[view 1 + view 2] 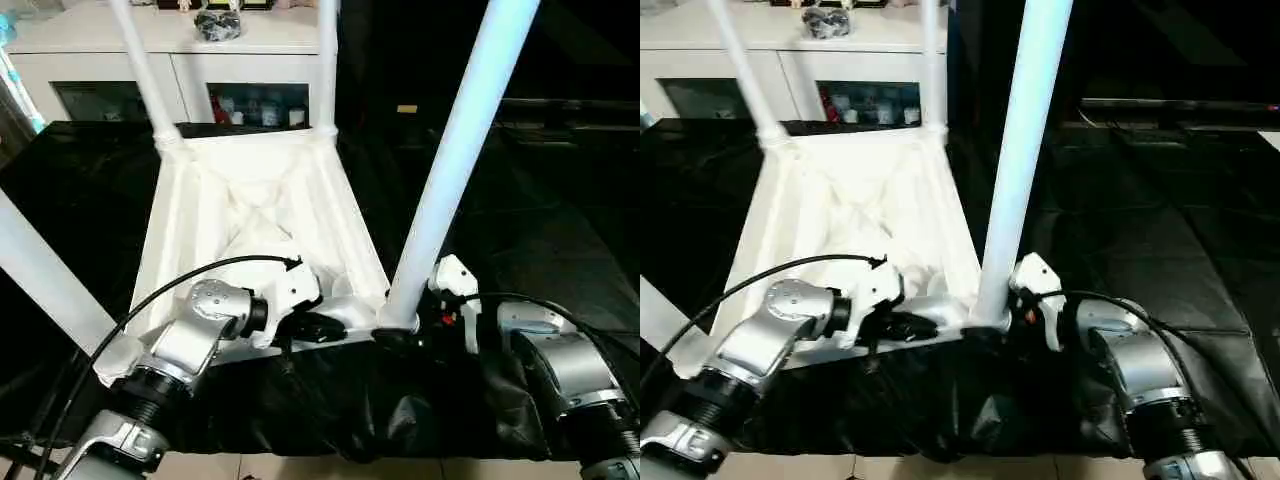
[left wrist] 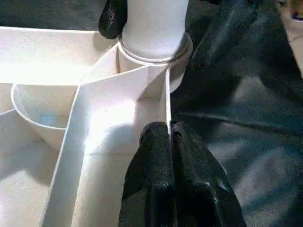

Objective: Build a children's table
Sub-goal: Rotate leg to tighten

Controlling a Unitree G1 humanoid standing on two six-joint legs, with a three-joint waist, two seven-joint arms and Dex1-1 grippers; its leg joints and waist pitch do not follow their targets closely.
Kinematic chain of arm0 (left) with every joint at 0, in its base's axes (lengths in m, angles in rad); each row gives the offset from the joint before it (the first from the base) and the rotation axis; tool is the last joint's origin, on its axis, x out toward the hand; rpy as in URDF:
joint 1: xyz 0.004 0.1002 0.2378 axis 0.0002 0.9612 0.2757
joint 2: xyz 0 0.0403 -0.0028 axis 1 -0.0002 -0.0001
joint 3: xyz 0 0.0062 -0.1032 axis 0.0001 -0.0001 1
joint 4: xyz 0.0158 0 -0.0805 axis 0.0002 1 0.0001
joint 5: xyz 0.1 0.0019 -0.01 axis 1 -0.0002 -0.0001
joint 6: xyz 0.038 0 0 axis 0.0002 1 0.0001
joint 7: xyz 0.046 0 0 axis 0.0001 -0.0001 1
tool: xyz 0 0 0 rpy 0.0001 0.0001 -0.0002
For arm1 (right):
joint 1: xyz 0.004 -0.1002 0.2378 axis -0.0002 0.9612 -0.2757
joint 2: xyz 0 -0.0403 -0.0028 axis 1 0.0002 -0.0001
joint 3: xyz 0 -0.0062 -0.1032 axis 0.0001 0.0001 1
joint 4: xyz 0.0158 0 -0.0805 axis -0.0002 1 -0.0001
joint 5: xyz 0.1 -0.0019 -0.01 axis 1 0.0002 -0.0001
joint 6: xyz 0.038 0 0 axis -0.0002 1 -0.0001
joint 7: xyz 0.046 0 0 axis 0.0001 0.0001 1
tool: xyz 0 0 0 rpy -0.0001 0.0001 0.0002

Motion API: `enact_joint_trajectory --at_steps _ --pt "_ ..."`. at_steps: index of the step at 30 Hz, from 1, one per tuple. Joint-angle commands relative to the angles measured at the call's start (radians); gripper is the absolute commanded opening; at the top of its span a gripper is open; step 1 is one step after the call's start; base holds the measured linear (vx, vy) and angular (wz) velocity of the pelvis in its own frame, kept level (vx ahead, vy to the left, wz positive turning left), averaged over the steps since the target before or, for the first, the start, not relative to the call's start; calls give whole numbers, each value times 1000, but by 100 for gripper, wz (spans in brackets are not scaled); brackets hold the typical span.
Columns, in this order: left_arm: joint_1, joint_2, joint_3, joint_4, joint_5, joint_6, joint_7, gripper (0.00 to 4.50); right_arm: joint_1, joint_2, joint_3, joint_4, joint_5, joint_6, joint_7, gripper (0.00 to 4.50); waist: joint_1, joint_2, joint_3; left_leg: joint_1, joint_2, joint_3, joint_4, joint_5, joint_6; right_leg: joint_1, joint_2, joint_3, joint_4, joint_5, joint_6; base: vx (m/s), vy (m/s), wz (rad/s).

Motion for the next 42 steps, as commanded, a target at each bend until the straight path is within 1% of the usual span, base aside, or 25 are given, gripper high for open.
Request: enact_joint_trajectory --at_steps 1,2,5,7,8,11,14,17,18,19,22,25,27,28,29,30,31,32,34,35,37,39,40,41,42 --pt "-22 -6 -27 2 -7 -21 -22 0 3 -2 41 6 5 11 40 377 -1 -12 -50 18 58 -17 -68 -259 37 29 -50 33 -59 -221 -237 0 0 0" --pt "-21 -3 -28 2 -9 -22 -27 0 1 -5 43 10 7 7 49 355 -1 -12 -50 16 57 -16 -68 -255 39 30 -51 33 -58 -213 -239 0 0 0" --pt "-21 -2 -29 2 -11 -22 -29 0 1 -6 44 11 9 7 53 339 0 -12 -52 15 57 -15 -66 -248 41 31 -53 34 -56 -208 -238 0 0 0" --pt "-19 0 -33 1 -14 -21 -34 0 2 -7 50 9 11 6 64 327 2 -7 -53 15 56 -14 -64 -241 44 32 -52 34 -55 -188 -243 0 0 0" --pt "-17 0 -35 0 -16 -20 -36 0 4 -7 52 7 11 5 65 303 3 -8 -53 15 56 -14 -65 -241 44 31 -52 33 -55 -187 -245 0 0 0" --pt "-13 0 -38 -1 -19 -20 -42 0 8 -5 54 5 11 5 67 293 5 -10 -53 15 56 -14 -64 -237 45 32 -52 33 -54 -191 -245 0 0 0" --pt "-9 0 -37 2 -18 -23 -50 0 15 -2 60 -1 14 13 70 262 6 -10 -53 15 57 -14 -63 -234 47 32 -52 33 -54 -191 -245 0 0 0" --pt "-8 0 -33 6 -22 -20 -55 0 25 4 67 -18 19 23 72 246 5 -4 -54 16 57 -14 -64 -239 42 32 -51 33 -55 -196 -242 0 0 0" --pt "-8 0 -33 6 -22 -20 -55 0 25 4 67 -18 19 23 72 246 6 -6 -54 15 56 -14 -63 -237 42 33 -51 33 -54 -186 -243 0 0 0" --pt "-9 -4 -31 9 -25 -16 -52 0 31 9 68 -24 22 28 70 242 6 -2 -55 16 56 -14 -63 -236 42 33 -50 33 -53 -181 -245 0 0 0" --pt "-16 -35 -32 19 -26 -3 -14 0 61 34 67 -37 33 43 44 237 8 -3 -54 18 56 -13 -63 -242 41 32 -49 33 -55 -171 -248 0 0 0" --pt "-18 -54 -27 18 -26 16 19 0 77 52 68 -45 34 57 19 236 10 -2 -51 19 57 -15 -68 -277 28 32 -51 33 -60 -223 -239 0 0 0" --pt "-17 -104 -26 9 -12 56 101 0 90 121 54 -31 22 87 -92 236 12 -7 -46 24 57 -16 -72 -317 14 25 -54 36 -68 -298 -222 0 0 0" --pt "-16 -122 -25 9 -3 68 136 0 88 150 47 -16 15 98 -137 236 10 -6 -44 22 56 -17 -74 -330 7 25 -55 36 -70 -326 -215 0 0 0" --pt "-17 -141 -22 12 5 77 171 0 80 179 42 4 4 97 -184 236 3 -6 -40 22 55 -22 -78 -365 -11 22 -57 34 -78 -396 -194 0 0 0" --pt "-15 -171 -18 7 7 96 212 0 63 226 28 36 -10 94 -257 236 -7 -6 -37 27 52 -26 -80 -415 -32 17 -57 32 -85 -473 -169 0 0 0" --pt "-12 -183 -17 1 7 105 227 0 55 247 19 47 -9 103 -287 236 -12 -4 -36 29 50 -29 -81 -438 -40 15 -58 30 -90 -514 -155 -59 6 -6" --pt "-6 -209 -16 -8 9 119 257 0 31 293 -7 77 -14 117 -371 235 -23 -6 -32 29 46 -39 -82 -482 -47 16 -58 24 -102 -616 -102 -56 16 -11" --pt "-5 -218 -16 -10 10 124 267 0 21 310 -17 90 -19 119 -405 235 -35 -4 -31 26 44 -44 -84 -511 -53 13 -58 19 -107 -655 -83 -54 16 -13" --pt "-4 -222 -15 -11 10 126 272 0 17 317 -22 95 -21 119 -420 235 -45 -4 -31 30 42 -48 -84 -538 -57 10 -57 15 -113 -676 -68 -50 14 -13" --pt "3 -247 -25 -21 18 130 296 0 -18 375 -36 130 -27 118 -495 235 -58 -1 -30 29 40 -55 -85 -575 -56 11 -55 6 -120 -684 -58 -25 7 -7" --pt "5 -253 -31 -27 29 126 307 0 -33 405 -37 136 -32 116 -513 235 -75 7 -28 29 41 -67 -91 -633 -57 17 -53 -12 -128 -661 -54 0 0 0" --pt "4 -249 -34 -26 35 122 304 0 -35 414 -36 133 -33 113 -508 270 -80 9 -28 24 44 -74 -98 -657 -61 27 -54 -19 -124 -637 -52 0 0 0" --pt "4 -243 -35 -24 39 115 301 0 -36 416 -37 131 -33 114 -508 291 -83 6 -28 25 45 -75 -100 -669 -62 27 -54 -20 -127 -628 -54 0 0 0" --pt "4 -243 -35 -24 39 115 301 0 -36 416 -37 131 -33 114 -508 305 -82 8 -26 37 43 -74 -97 -688 -64 16 -55 -19 -134 -626 -58 0 0 0"
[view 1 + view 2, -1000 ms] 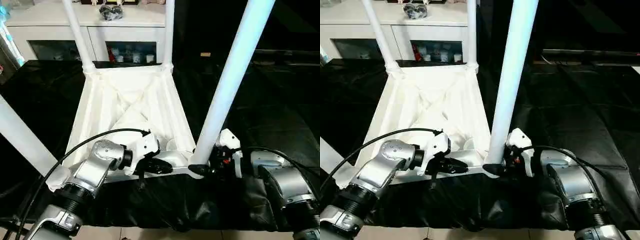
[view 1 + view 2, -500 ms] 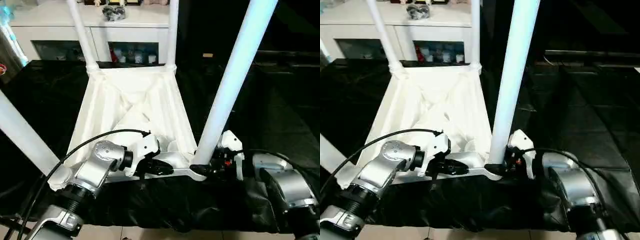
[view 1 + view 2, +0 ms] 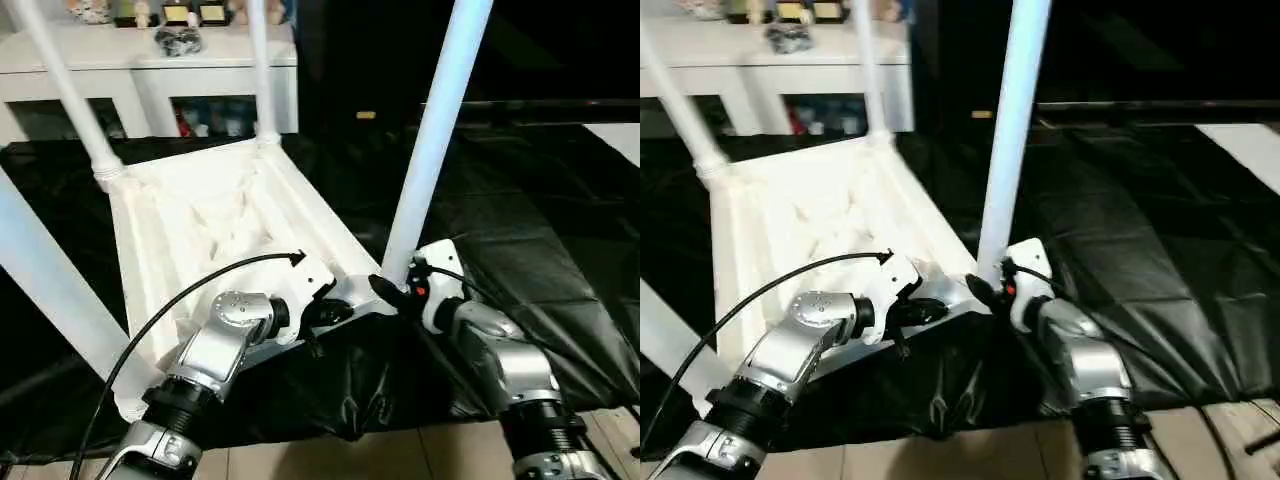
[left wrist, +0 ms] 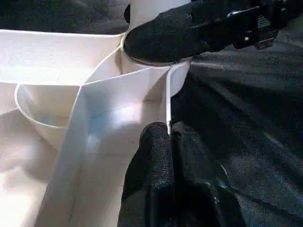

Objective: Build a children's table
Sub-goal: Rotate leg to tighten

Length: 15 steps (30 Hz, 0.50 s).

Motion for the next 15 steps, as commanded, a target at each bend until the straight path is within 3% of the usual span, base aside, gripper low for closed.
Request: enact_joint_trajectory --at_steps 1,2,3,9,12,13,14,15 --pt "-22 -77 -88 -27 -20 -26 -24 0 -3 100 114 27 46 51 71 307 -9 3 -26 32 45 -37 -92 -690 -61 -6 -54 14 -95 -622 -74 0 0 0" --pt "-27 -58 -83 -18 -17 -43 -30 0 1 83 111 15 56 62 94 313 -15 -3 -22 40 41 -37 -87 -700 -54 -10 -53 5 -105 -650 -66 0 0 0" --pt "-27 -58 -83 -18 -17 -43 -30 0 1 83 111 15 56 62 94 333 -15 0 -22 38 42 -38 -89 -702 -52 -7 -53 4 -104 -646 -65 0 0 0" --pt "-40 -8 -76 4 -14 -99 -67 0 52 -41 120 -43 30 6 178 378 -7 2 -29 27 50 -33 -97 -651 -52 0 -60 27 -85 -528 -106 0 0 0" --pt "-42 -1 -76 8 -9 -105 -77 0 73 -75 112 -71 39 9 221 378 17 -8 -38 6 52 -14 -94 -477 -17 9 -60 50 -60 -370 -171 51 -5 1" --pt "-44 1 -74 10 -8 -108 -81 0 85 -98 101 -90 55 12 253 378 21 -10 -38 6 52 -10 -92 -457 -12 9 -59 51 -58 -360 -177 0 0 0" --pt "-45 3 -74 10 -7 -109 -83 0 89 -107 96 -98 62 13 267 378 30 -10 -38 13 54 -3 -87 -439 -2 5 -59 55 -58 -354 -184 0 0 0" --pt "-49 7 -70 14 -7 -114 -88 0 102 -142 79 -117 81 9 306 378 39 -5 -40 19 54 3 -84 -414 6 4 -59 59 -57 -342 -192 0 0 0"
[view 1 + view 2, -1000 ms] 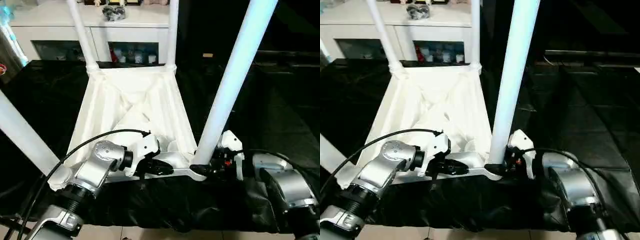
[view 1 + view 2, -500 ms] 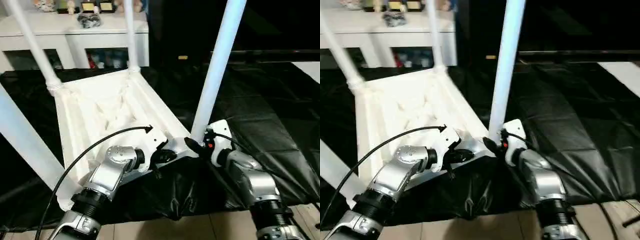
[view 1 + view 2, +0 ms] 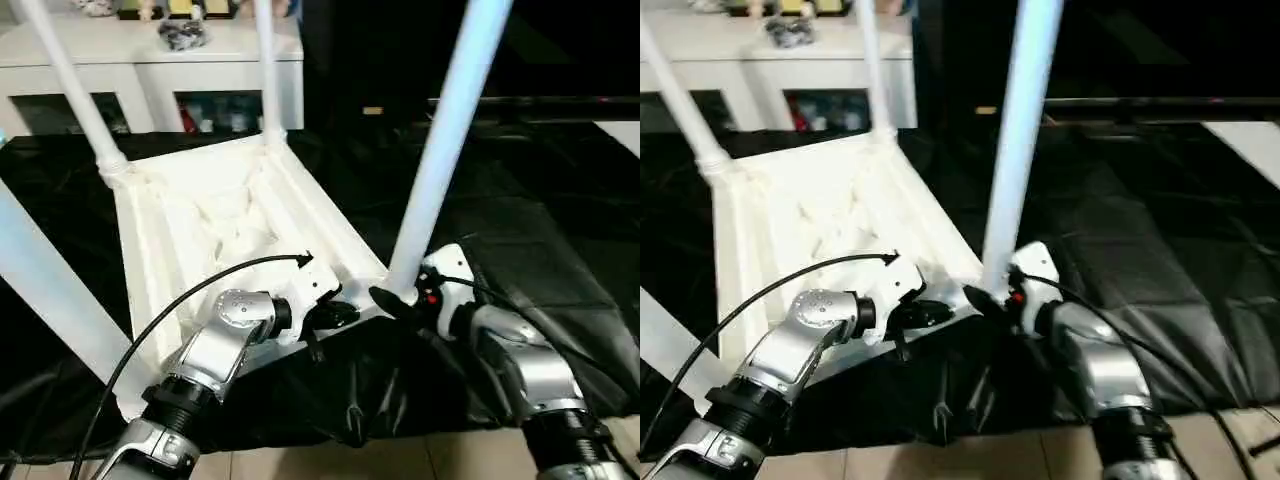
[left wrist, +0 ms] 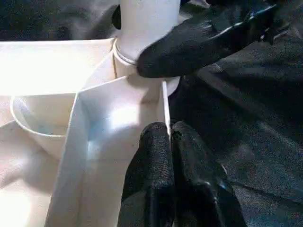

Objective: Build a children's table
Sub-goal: Rotate leg to tighten

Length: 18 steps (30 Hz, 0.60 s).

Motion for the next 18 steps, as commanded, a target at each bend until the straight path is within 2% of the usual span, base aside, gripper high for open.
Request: enact_joint_trajectory --at_steps 1,2,3,4,5,7,8,9,12,13,14,15,18 --pt "-41 -5 -28 10 -2 -33 -16 0 38 -42 34 -23 52 12 141 378 7 -6 -46 22 56 -12 -80 -396 9 11 -58 42 -67 -332 -184 0 0 0" --pt "-46 2 -25 20 0 -46 -21 0 43 -87 23 -21 48 -8 170 378 16 -2 -46 23 56 -8 -76 -378 16 11 -54 43 -65 -304 -193 0 0 0" --pt "-49 5 -23 27 2 -56 -21 0 42 -121 8 -12 49 -18 192 378 23 -12 -47 22 54 -3 -70 -359 28 11 -51 46 -60 -285 -200 0 0 0" --pt "-50 6 -23 29 3 -58 -20 0 42 -130 4 -10 50 -20 197 378 27 -14 -47 21 54 -1 -69 -347 35 11 -52 49 -58 -288 -201 0 0 0" --pt "-52 11 -23 35 2 -67 -25 0 39 -168 -18 -1 59 -28 220 378 33 -2 -49 20 55 1 -66 -321 42 10 -53 52 -55 -292 -206 0 0 0" --pt "-53 13 -24 37 1 -69 -29 0 37 -184 -28 2 65 -29 230 378 37 -7 -53 12 57 3 -63 -274 52 17 -51 50 -47 -252 -215 0 0 0" --pt "-53 14 -24 37 0 -68 -29 0 37 -208 -44 -2 78 -22 249 378 37 -7 -56 7 57 3 -59 -244 59 18 -49 50 -39 -211 -225 0 0 0" --pt "-51 15 -25 34 -1 -66 -29 0 45 -241 -59 -19 94 -12 286 378 40 -12 -61 3 58 2 -54 -210 72 24 -49 48 -29 -160 -237 0 0 0" --pt "-46 14 -24 30 -5 -62 -27 0 61 -289 -70 -49 116 4 343 378 46 -10 -62 -5 57 4 -47 -159 103 28 -47 44 -20 -88 -256 0 0 0" --pt "-44 13 -24 28 -7 -60 -27 0 69 -305 -70 -60 122 9 362 378 46 -21 -62 -9 57 5 -44 -151 115 28 -46 42 -19 -84 -256 0 0 0" --pt "-44 13 -24 28 -7 -60 -27 0 69 -305 -70 -60 122 9 362 378 49 -16 -60 -8 58 5 -45 -163 119 25 -48 42 -20 -109 -257 0 0 0" --pt "-31 12 -26 14 -11 -57 -18 0 95 -355 -50 -93 144 22 432 378 46 -23 -58 -8 58 6 -46 -188 117 25 -49 41 -26 -153 -250 0 0 0" --pt "-17 13 -27 0 -15 -62 -16 0 110 -383 -34 -127 162 44 470 378 51 -22 -55 -6 61 5 -49 -218 107 22 -50 43 -33 -237 -228 0 0 0"
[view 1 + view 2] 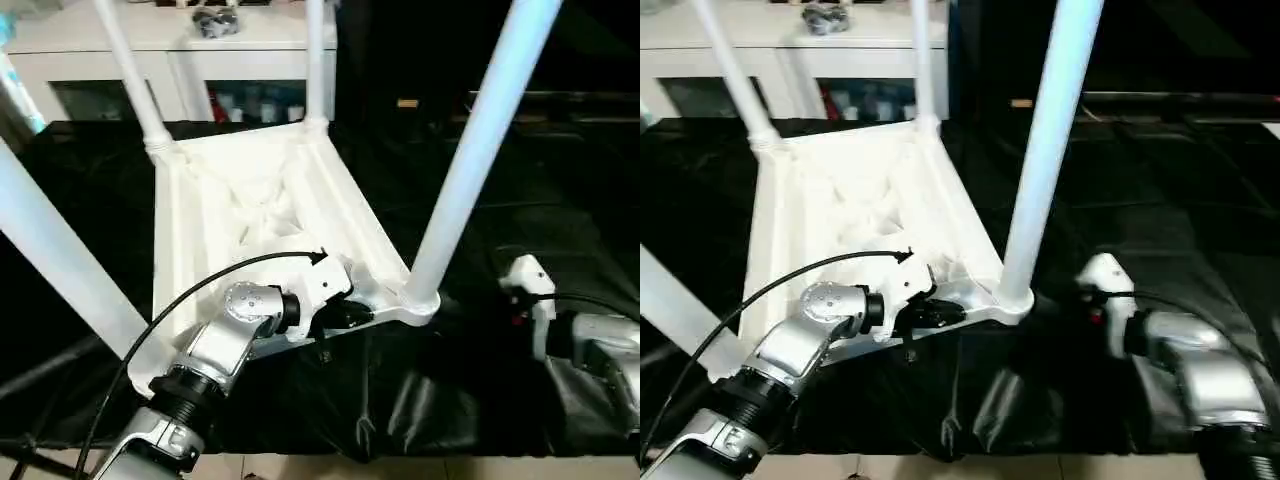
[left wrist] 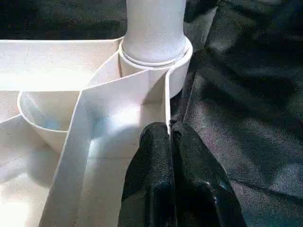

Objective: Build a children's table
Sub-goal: Rotate leg to tighten

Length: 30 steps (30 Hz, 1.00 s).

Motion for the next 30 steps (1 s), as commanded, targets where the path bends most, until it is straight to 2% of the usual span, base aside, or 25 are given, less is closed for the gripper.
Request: enact_joint_trajectory --at_steps 1,5,6,9,10,12,13,14,16,18,21,23,24,25,27,28,29,30 --pt "13 7 -4 -24 2 -4 1 0 6 -21 14 -52 26 22 36 378 4 -29 -55 10 52 -20 -61 -223 97 44 -52 25 -66 -260 -224 0 0 0" --pt "28 0 7 -49 -20 -7 5 0 2 -4 17 -75 48 37 32 378 3 -29 -57 12 51 -19 -59 -207 95 40 -51 26 -66 -252 -222 0 0 0" --pt "29 -5 14 -53 -28 -3 13 44 2 0 21 -81 52 42 32 388 4 -28 -58 11 51 -19 -58 -195 97 41 -51 26 -63 -233 -227 0 0 0" --pt "37 -10 30 -87 -58 22 9 55 -1 26 40 -86 42 38 14 388 6 -26 -62 10 52 -19 -54 -160 106 41 -51 24 -54 -176 -247 0 0 0" --pt "43 -13 43 -116 -80 41 7 81 -6 48 49 -86 42 35 4 388 5 -27 -63 10 52 -18 -54 -154 109 40 -48 25 -54 -162 -251 0 0 0" --pt "64 -19 77 -190 -123 91 25 92 -15 83 70 -84 46 42 -9 388 7 -29 -62 6 52 -17 -51 -131 118 40 -50 24 -43 -113 -271 0 0 0" --pt "64 -19 77 -190 -123 91 25 96 -15 83 70 -84 46 42 -9 388 6 -28 -60 4 52 -18 -52 -134 121 39 -50 23 -45 -117 -272 0 0 0" --pt "89 -16 100 -259 -158 140 30 102 -17 99 86 -87 51 50 -7 388 6 -29 -59 8 52 -17 -52 -152 117 38 -48 23 -48 -141 -270 0 0 0" --pt "109 -6 105 -299 -171 162 27 112 -17 103 94 -90 54 55 -4 388 6 -30 -55 8 53 -18 -55 -172 110 38 -49 24 -52 -179 -260 0 0 0" --pt "141 6 109 -341 -185 182 27 133 -18 104 103 -92 54 57 -3 388 4 -29 -51 9 52 -18 -58 -196 95 35 -47 26 -58 -227 -235 0 0 0" --pt "200 22 117 -413 -225 212 19 159 -31 115 106 -75 48 51 -14 388 1 -29 -49 8 52 -19 -62 -206 82 34 -45 27 -61 -249 -217 0 0 0" --pt "200 22 117 -413 -225 212 19 173 -31 115 106 -75 48 51 -14 388 -1 -28 -49 9 51 -19 -62 -207 75 33 -44 27 -61 -245 -215 0 0 0" --pt "227 31 118 -447 -239 224 17 173 -40 124 103 -62 45 45 -26 388 0 -27 -51 14 53 -19 -61 -210 70 32 -45 28 -59 -237 -218 0 0 0" --pt "289 56 114 -509 -269 236 -9 183 -82 158 87 5 16 19 -104 388 -3 -30 -48 9 53 -20 -64 -203 68 33 -47 27 -57 -227 -226 0 0 0" --pt "328 73 113 -545 -292 247 -28 202 -120 183 74 67 -10 -5 -171 388 -17 -31 -44 2 49 -21 -68 -207 60 33 -47 25 -57 -248 -226 0 0 0" --pt "339 77 114 -552 -298 249 -32 210 -131 190 69 86 -15 -14 -190 388 -19 -28 -44 12 48 -18 -67 -229 48 27 -41 27 -63 -277 -218 0 0 0" --pt "351 82 116 -563 -304 254 -33 214 -143 195 65 100 -15 -16 -205 388 -18 -30 -43 18 49 -15 -65 -238 43 23 -40 29 -66 -280 -216 0 0 0" --pt "375 99 115 -587 -321 267 -47 218 -177 211 61 142 -33 -18 -263 388 -18 -31 -40 18 49 -14 -67 -252 39 23 -38 31 -67 -282 -214 0 0 0"
